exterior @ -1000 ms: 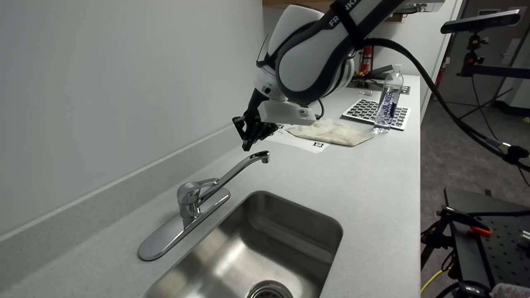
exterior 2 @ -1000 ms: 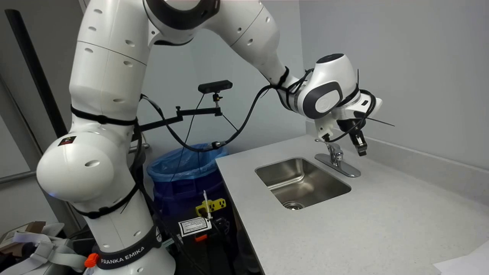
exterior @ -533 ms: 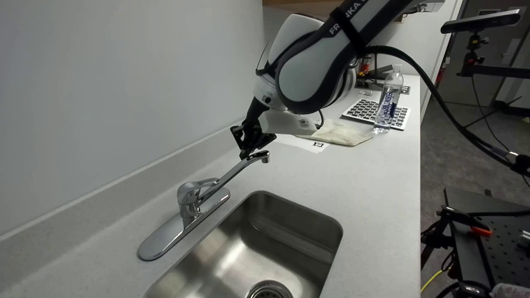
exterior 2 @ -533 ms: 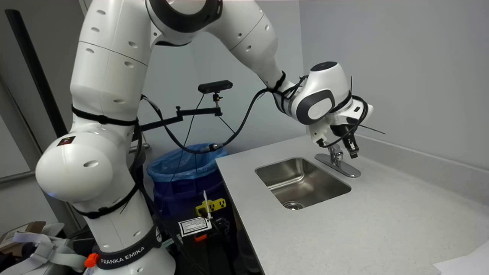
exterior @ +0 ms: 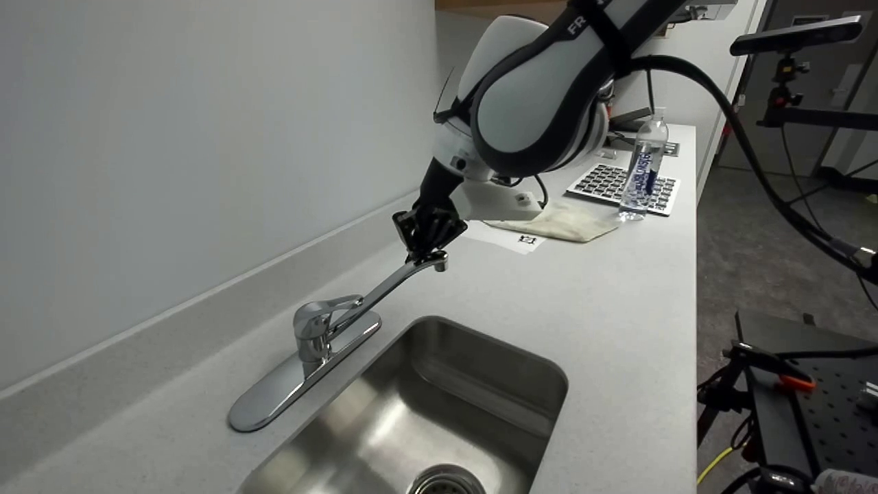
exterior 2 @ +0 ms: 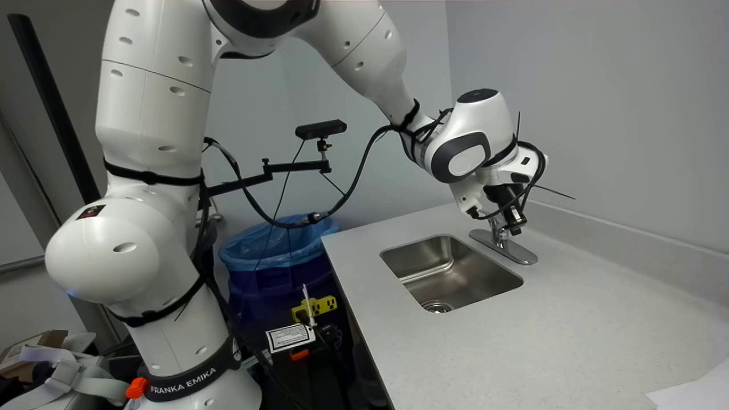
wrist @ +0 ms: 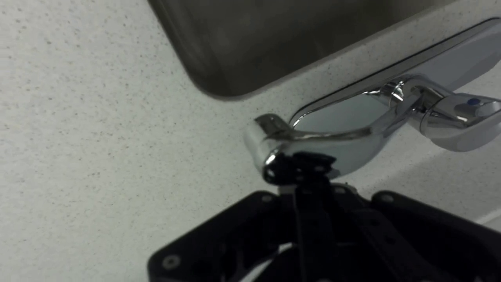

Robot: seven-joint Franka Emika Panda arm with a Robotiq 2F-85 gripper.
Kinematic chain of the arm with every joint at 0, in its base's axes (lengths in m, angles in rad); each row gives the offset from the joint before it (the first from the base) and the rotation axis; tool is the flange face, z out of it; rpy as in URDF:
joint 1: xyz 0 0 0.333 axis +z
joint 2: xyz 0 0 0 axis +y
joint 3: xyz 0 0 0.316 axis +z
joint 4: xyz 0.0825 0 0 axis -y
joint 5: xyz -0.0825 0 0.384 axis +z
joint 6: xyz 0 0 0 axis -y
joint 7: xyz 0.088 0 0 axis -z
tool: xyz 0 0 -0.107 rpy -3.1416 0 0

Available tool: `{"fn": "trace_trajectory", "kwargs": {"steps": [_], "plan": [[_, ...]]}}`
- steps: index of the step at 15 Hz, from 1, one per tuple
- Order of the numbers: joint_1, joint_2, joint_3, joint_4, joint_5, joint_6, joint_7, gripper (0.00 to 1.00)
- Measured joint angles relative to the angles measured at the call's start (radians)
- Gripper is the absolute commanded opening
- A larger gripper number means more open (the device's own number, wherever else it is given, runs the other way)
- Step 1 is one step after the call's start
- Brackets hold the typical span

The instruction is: Push the faucet to the center of the sink

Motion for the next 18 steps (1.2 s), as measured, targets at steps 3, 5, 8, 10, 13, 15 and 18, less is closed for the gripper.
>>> {"fn": "trace_trajectory", "kwargs": {"steps": [3,5,8,10,13,15,18], "plan": [[-0.055,-0.052,0.06,-0.043,0.046,-0.055,-0.105,0.0],[-0.069,-0.085,0.074,-0.07,0.062,-0.102,-0.146,0.0],[-0.071,-0.115,0.068,-0.101,0.063,-0.152,-0.165,0.0],[-0.072,-0.127,0.062,-0.121,0.063,-0.162,-0.186,0.0],[-0.077,-0.137,0.067,-0.17,0.077,-0.161,-0.246,0.0],[-0.077,-0.137,0.088,-0.201,0.122,-0.156,-0.307,0.0],[-0.077,-0.141,0.131,-0.229,0.199,-0.139,-0.402,0.0]]}}
